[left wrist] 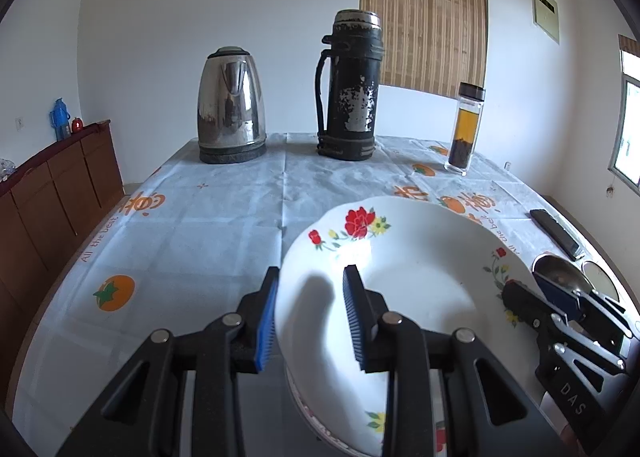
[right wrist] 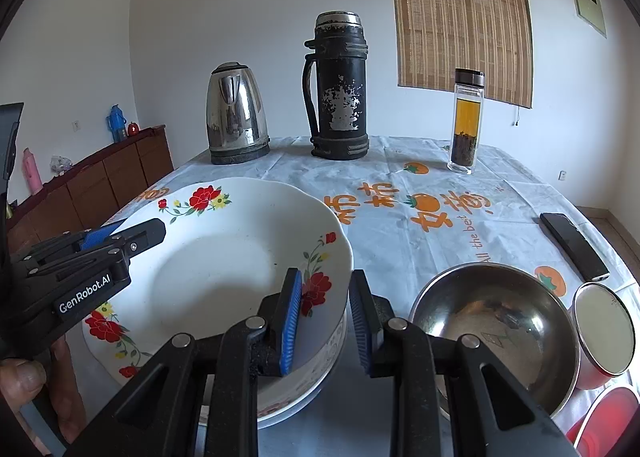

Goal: Organize plates and bowls
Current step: 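Lower the red-flower plate onto the pink-floral plate with the left tool, then hold the red-flower plate flat on the stack with the left tool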

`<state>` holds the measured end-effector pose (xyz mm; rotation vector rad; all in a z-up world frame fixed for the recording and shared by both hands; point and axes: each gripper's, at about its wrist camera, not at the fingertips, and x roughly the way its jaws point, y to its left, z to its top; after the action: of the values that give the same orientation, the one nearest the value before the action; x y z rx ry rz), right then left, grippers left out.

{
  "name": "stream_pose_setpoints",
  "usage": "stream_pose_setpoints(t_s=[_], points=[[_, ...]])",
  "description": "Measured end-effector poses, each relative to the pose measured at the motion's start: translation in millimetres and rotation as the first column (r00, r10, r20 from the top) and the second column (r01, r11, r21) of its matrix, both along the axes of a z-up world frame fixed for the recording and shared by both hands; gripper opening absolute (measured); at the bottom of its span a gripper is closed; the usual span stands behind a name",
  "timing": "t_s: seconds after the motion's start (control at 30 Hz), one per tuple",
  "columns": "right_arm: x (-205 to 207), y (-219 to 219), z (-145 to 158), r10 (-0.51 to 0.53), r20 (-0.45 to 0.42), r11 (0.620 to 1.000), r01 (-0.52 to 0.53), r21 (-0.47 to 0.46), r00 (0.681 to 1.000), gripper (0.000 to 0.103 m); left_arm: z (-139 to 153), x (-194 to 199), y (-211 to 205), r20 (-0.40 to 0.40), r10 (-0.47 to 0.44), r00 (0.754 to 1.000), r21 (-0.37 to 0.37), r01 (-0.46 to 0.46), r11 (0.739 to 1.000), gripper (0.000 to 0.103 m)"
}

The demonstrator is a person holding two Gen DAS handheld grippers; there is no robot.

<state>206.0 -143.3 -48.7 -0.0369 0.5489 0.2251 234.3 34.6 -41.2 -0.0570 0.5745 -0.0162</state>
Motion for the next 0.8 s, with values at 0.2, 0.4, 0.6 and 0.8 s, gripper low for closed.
stream_pose_setpoints(t_s=[0.2,0.4,0.6,0.8], points=[[2,1,-3,-0.005,-0.012,1.0,0.005,-0.012,1.0,0.027,-5,3,-2,-0.013,-0.004,1.0,0.014,0.004,1.0,0.029],[3,3,-4,-0.004,-0.02,1.0,0.004,-0.017,1.0,0.027,-7,4,-2,-0.02,-0.004,1.0,0.016,0.004,1.0,0.029],[5,3,-7,-0.008,-0.028,1.0,0.007,-0.022,1.0,0.027,-10,6,-3,-0.031,-0.008,0.999,0.019,0.009,1.0,0.029],[6,3,-7,-0.011,-0.03,1.0,0.011,-0.026,0.999,0.027,-11,6,-4,-0.037,-0.016,0.999,0.024,0.016,1.0,0.029]])
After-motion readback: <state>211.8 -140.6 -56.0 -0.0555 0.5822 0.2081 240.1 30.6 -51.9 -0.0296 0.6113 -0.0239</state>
